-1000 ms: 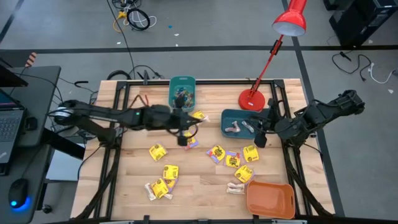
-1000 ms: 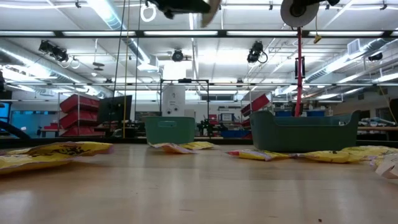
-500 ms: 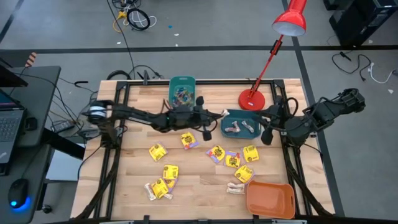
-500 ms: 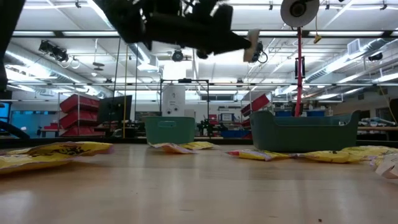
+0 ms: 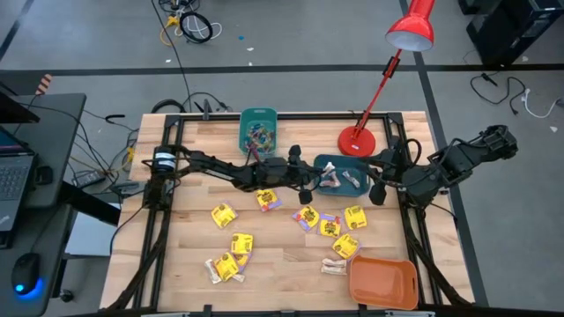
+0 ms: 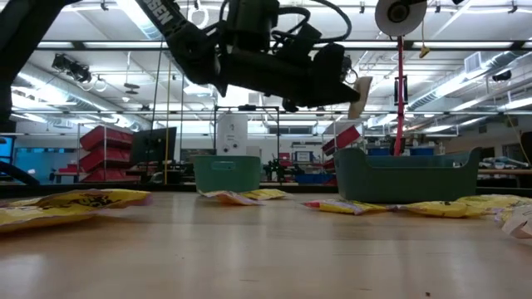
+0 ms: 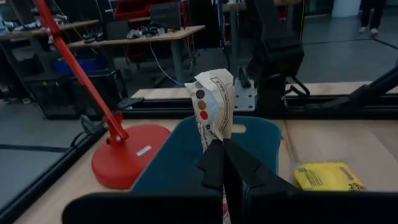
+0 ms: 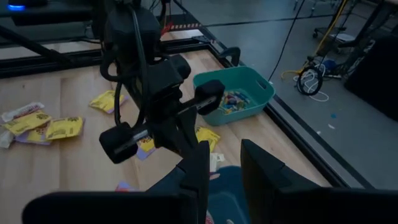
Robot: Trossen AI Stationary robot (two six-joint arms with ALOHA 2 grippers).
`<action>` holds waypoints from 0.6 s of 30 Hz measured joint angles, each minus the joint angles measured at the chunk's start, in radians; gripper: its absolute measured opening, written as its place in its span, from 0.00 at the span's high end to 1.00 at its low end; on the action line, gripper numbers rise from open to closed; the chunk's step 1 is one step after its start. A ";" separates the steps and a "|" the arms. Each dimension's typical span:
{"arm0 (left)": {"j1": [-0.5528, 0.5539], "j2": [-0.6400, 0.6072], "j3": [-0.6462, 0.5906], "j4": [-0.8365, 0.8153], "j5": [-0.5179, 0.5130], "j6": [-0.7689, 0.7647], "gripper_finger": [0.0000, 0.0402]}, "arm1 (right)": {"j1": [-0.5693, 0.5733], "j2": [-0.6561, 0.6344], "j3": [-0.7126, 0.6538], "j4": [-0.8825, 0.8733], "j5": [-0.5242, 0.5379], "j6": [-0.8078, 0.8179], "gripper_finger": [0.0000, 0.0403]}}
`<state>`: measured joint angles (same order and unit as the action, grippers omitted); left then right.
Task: Sort candy
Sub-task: Put the white chocolate bar into the blue bin
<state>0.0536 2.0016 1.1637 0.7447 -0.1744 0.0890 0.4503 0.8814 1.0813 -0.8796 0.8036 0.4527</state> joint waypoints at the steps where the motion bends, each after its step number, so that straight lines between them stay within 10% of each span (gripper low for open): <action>1: 0.000 0.002 0.006 -0.003 -0.001 -0.006 1.00 | 0.000 0.000 0.000 0.000 0.000 0.001 0.81; 18: -0.001 0.003 0.006 -0.140 -0.037 -0.110 1.00 | -0.001 0.000 -0.057 0.001 0.000 0.054 0.81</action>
<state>0.0525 2.0045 1.1694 0.6049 -0.2111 -0.0212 0.4496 0.8814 1.0245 -0.8783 0.8032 0.5064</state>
